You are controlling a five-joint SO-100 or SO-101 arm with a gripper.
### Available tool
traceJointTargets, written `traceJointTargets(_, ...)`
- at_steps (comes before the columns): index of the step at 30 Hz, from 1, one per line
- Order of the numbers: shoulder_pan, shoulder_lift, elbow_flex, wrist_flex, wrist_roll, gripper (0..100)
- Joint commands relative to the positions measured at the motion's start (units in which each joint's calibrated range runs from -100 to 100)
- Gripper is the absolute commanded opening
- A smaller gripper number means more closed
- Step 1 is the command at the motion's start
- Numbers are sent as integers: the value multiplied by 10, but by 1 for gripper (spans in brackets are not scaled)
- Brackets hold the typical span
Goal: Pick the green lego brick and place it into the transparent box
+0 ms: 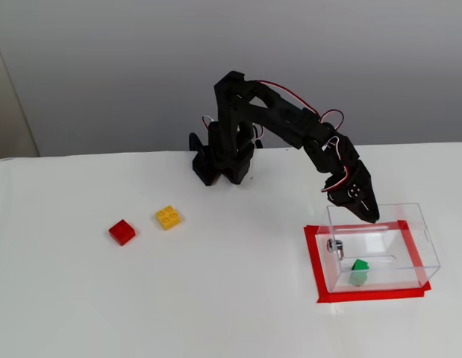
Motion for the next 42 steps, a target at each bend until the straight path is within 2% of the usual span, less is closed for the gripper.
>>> traceJointTargets(1,24,-51,9,1,2,2)
traceJointTargets(7,74,-127,85,1,3,2)
traceJointTargets(18,240,-360,245,3,3,2)
traceJointTargets(28,394,-454,336,3,-2,2)
traceJointTargets(42,539,-678,544,2,2,2)
